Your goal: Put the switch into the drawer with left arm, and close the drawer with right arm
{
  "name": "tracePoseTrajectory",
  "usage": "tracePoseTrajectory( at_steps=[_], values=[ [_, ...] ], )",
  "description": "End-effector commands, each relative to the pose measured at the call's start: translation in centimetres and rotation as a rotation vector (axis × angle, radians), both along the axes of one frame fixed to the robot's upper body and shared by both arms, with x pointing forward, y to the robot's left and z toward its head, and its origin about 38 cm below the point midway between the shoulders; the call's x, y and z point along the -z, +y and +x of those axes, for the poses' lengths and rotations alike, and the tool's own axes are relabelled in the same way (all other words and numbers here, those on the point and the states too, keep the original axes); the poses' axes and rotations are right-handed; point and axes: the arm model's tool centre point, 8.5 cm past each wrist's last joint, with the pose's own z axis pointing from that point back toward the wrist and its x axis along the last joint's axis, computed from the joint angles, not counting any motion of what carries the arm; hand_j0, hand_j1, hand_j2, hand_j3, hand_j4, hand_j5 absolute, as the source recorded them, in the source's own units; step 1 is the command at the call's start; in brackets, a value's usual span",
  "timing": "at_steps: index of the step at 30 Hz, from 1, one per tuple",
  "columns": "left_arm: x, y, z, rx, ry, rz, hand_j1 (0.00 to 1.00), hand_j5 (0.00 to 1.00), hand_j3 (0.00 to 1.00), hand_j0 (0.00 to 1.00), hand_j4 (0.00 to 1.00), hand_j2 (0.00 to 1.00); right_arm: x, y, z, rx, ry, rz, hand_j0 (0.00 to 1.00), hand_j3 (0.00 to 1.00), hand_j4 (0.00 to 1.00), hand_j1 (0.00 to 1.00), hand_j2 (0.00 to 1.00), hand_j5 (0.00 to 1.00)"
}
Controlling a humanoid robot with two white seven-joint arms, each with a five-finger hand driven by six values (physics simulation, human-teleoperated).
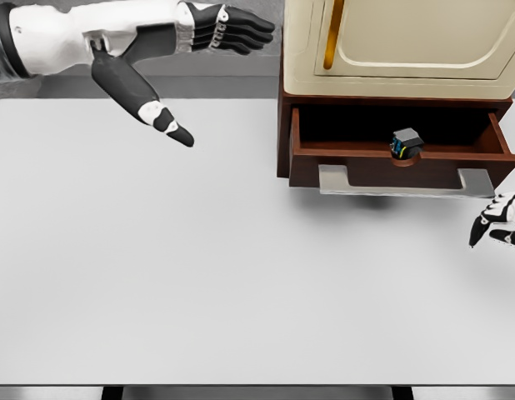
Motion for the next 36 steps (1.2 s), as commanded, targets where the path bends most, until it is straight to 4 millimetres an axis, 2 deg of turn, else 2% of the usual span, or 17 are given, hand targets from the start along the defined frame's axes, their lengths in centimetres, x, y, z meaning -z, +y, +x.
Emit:
tracePoseTrajectory(
  at_steps=[1,2,3,7,9,11,12,15,17,19,20,22,25,30,31,33,36],
  values=[
    [0.8,4.3,0.1,-0.102,-0.255,0.276,1.0,1.0,1.0,1.0,1.0,1.0,-0.1,0.0,0.1,0.001,0.0,0.004,0.47,0.47,0.47,0.47,0.47,0.47],
    [1.2,4.5,0.2,-0.102,-0.306,0.334,1.0,1.0,1.0,1.0,1.0,1.0,-0.3,0.0,0.1,0.001,-0.006,0.004,0.47,0.47,0.47,0.47,0.47,0.47],
    [1.6,4.5,0.0,-0.047,-0.469,0.456,1.0,1.0,1.0,1.0,1.0,1.0,-0.5,0.1,0.2,0.0,-0.011,0.006,0.47,0.47,0.47,0.47,0.47,0.47],
    [2.1,3.0,-2.4,0.215,-0.617,0.412,1.0,1.0,1.0,1.0,1.0,1.0,-0.8,0.3,0.4,-0.005,-0.017,0.021,0.47,0.47,0.47,0.47,0.47,0.47],
    [2.8,3.4,-2.3,0.206,-0.601,0.424,1.0,1.0,1.0,1.0,1.0,1.0,-0.5,0.8,0.7,-0.025,-0.003,0.022,0.47,0.47,0.47,0.47,0.47,0.47],
    [4.4,2.1,-1.7,0.245,-0.67,0.53,1.0,1.0,1.0,1.0,1.0,1.0,-0.6,1.0,0.8,-0.029,-0.008,0.022,0.47,0.47,0.47,0.47,0.47,0.47],
    [5.7,1.7,-0.8,0.247,-0.653,0.538,1.0,1.0,1.0,1.0,1.0,1.0,-0.8,1.1,0.9,-0.031,-0.013,0.023,0.47,0.47,0.47,0.47,0.47,0.47],
    [5.3,3.1,-0.6,0.2,-0.654,0.537,1.0,1.0,1.0,1.0,1.0,1.0,-0.4,1.2,0.9,-0.037,-0.003,0.024,0.47,0.47,0.47,0.47,0.47,0.47],
    [5.1,2.9,-1.1,0.21,-0.666,0.529,1.0,1.0,1.0,1.0,1.0,1.0,-0.3,1.3,0.9,-0.037,0.0,0.024,0.48,0.48,0.48,0.48,0.48,0.48],
    [5.4,4.7,-1.2,0.127,-0.658,0.452,1.0,1.0,1.0,1.0,1.0,1.0,0.1,1.3,0.8,-0.037,0.013,0.026,0.48,0.48,0.48,0.48,0.48,0.48],
    [5.8,6.5,-1.4,0.055,-0.648,0.4,1.0,1.0,1.0,1.0,1.0,1.0,0.2,1.2,0.9,-0.035,0.013,0.028,0.49,0.49,0.49,0.49,0.49,0.49],
    [5.9,8.9,-1.5,-0.031,-0.638,0.366,1.0,1.0,1.0,1.0,1.0,1.0,1.0,1.4,0.6,-0.037,0.032,0.035,0.49,0.49,0.49,0.49,0.49,0.49],
    [6.2,9.6,-0.9,-0.057,-0.618,0.361,1.0,1.0,1.0,1.0,1.0,1.0,1.4,1.7,0.7,-0.032,0.021,0.071,0.49,0.49,0.49,0.49,0.49,0.49],
    [7.0,12.5,1.0,-0.159,-0.548,0.343,1.0,1.0,1.0,1.0,1.0,1.0,-1.2,2.2,2.0,-0.048,-0.059,0.075,0.5,0.5,0.5,0.5,0.5,0.5],
    [7.1,12.4,1.0,-0.157,-0.547,0.342,1.0,1.0,1.0,1.0,1.0,1.0,-1.5,2.5,2.3,-0.058,-0.068,0.073,0.5,0.5,0.5,0.5,0.5,0.5],
    [7.1,12.5,1.1,-0.16,-0.543,0.343,1.0,1.0,1.0,1.0,1.0,1.0,-1.0,3.5,2.8,-0.088,-0.051,0.076,0.5,0.5,0.5,0.5,0.5,0.5],
    [7.2,12.6,1.1,-0.164,-0.541,0.343,1.0,1.0,1.0,1.0,1.0,1.0,-0.9,3.5,2.9,-0.089,-0.048,0.075,0.5,0.5,0.5,0.5,0.5,0.5]
  ],
)
